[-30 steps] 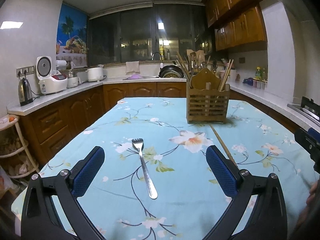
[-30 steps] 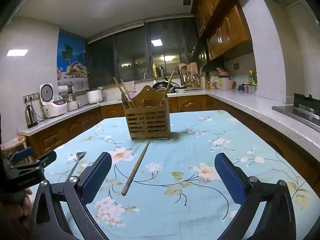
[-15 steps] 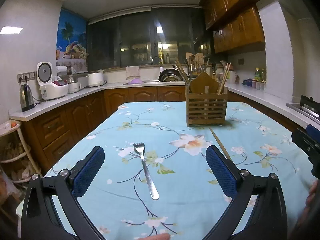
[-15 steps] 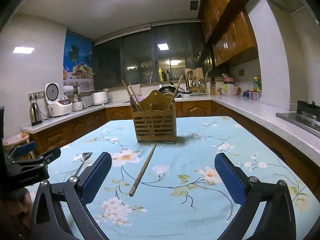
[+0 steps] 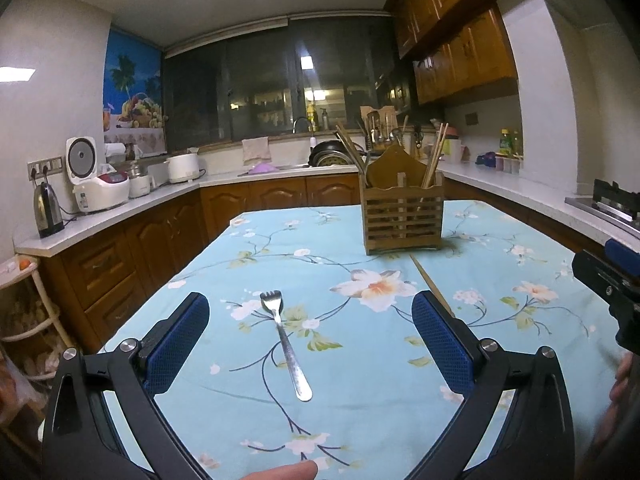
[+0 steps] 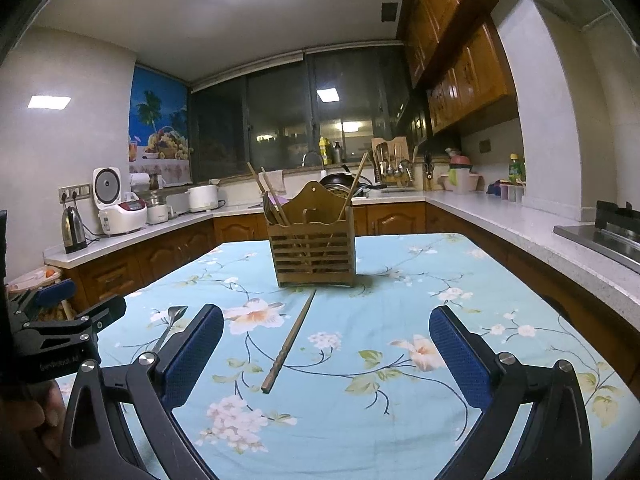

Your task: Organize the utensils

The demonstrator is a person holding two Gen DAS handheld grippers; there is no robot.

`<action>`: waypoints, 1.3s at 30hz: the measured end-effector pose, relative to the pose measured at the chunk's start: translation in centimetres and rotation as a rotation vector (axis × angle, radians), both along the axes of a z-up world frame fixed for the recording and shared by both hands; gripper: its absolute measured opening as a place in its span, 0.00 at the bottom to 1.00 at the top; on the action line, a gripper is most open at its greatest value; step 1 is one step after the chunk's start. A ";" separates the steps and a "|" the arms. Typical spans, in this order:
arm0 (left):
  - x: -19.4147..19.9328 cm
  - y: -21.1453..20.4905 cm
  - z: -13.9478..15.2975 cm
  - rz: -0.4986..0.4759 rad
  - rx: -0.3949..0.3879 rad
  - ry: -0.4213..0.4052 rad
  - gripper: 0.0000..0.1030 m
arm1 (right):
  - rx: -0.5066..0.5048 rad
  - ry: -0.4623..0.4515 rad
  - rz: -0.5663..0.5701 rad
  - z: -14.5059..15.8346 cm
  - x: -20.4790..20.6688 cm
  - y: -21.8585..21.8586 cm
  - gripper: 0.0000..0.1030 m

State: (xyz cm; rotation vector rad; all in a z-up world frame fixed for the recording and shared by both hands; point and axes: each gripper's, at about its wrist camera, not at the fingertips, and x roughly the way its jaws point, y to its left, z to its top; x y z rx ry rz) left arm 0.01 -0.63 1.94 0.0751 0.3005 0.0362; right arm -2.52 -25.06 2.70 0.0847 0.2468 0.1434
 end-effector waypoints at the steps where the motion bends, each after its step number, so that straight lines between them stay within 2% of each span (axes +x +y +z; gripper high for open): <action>1: 0.0 0.1 0.0 -0.001 -0.004 0.002 1.00 | 0.000 -0.001 0.000 0.0 0.0 -0.1 1.00; 39: -0.2 0.2 0.1 0.011 -0.019 -0.005 1.00 | -0.004 -0.007 0.009 0.4 -0.2 0.2 1.00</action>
